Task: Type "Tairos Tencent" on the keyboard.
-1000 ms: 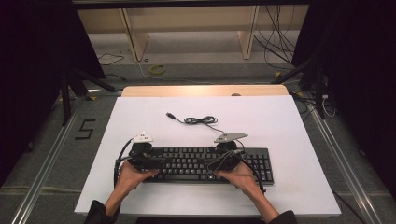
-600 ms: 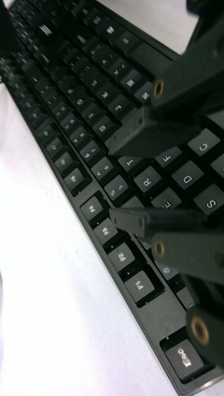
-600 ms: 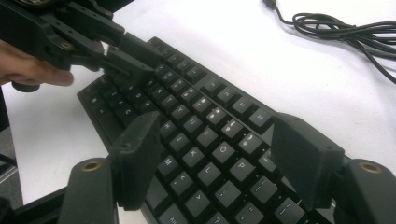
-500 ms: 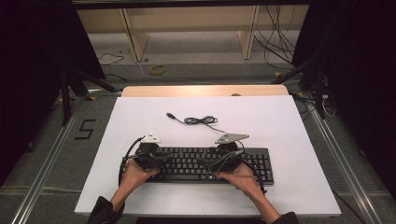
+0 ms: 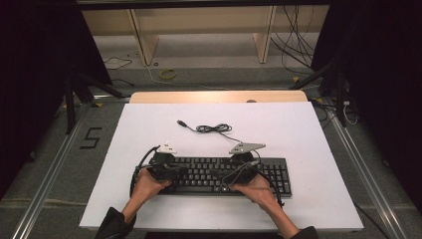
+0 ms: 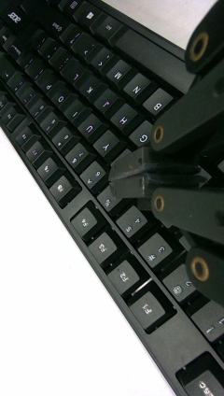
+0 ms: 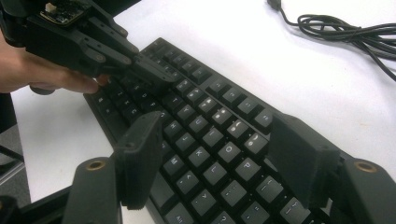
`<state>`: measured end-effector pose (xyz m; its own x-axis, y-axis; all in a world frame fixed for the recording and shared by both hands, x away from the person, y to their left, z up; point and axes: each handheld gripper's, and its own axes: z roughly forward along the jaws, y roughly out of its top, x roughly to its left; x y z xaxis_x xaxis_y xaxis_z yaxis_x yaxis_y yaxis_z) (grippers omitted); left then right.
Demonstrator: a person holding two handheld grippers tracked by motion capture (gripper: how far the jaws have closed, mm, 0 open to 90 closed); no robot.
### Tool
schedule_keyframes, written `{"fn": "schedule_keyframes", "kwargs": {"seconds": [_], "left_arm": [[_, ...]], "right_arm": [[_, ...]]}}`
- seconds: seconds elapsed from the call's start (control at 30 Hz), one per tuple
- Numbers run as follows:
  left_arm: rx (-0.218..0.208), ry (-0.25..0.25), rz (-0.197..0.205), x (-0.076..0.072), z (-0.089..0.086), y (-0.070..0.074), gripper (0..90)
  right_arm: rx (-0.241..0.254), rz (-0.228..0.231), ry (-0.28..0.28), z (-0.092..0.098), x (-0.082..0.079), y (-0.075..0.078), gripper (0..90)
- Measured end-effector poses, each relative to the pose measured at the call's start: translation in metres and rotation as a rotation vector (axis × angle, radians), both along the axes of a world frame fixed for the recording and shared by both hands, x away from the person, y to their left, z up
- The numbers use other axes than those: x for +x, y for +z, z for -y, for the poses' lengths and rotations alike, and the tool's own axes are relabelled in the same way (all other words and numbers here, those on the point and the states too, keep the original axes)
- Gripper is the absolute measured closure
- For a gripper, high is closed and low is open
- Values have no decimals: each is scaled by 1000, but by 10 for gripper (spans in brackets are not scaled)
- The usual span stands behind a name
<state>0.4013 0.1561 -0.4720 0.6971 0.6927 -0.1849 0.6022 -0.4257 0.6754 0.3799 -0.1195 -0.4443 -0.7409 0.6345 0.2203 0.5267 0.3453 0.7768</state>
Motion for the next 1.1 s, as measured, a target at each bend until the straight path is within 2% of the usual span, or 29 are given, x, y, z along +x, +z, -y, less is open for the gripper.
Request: {"fn": "schedule_keyframes", "kwargs": {"seconds": [0.17,0.3,0.43,0.5,0.57,0.8,0.9,0.97,1.1], "left_arm": [[12,-2,-12,0,1,-2,891],[-7,0,-17,1,0,-4,892],[11,-1,-12,0,1,-2,891],[10,2,-11,-1,0,0,890],[-11,13,-8,-2,-1,3,882],[-54,-3,2,-7,-2,12,745],[-81,-8,8,-9,-3,15,610],[-99,-18,-12,-9,-3,15,527],[-118,-29,-7,-12,-2,18,433]], "right_arm": [[-1,3,0,0,0,0,363],[-1,4,0,1,0,1,365],[3,7,0,1,0,1,366],[2,8,-1,1,0,2,367],[3,8,-1,1,0,2,367],[4,10,-6,1,0,2,371],[4,11,-7,1,0,2,373],[2,11,-8,1,0,2,373],[3,11,-9,1,0,1,373]]}}
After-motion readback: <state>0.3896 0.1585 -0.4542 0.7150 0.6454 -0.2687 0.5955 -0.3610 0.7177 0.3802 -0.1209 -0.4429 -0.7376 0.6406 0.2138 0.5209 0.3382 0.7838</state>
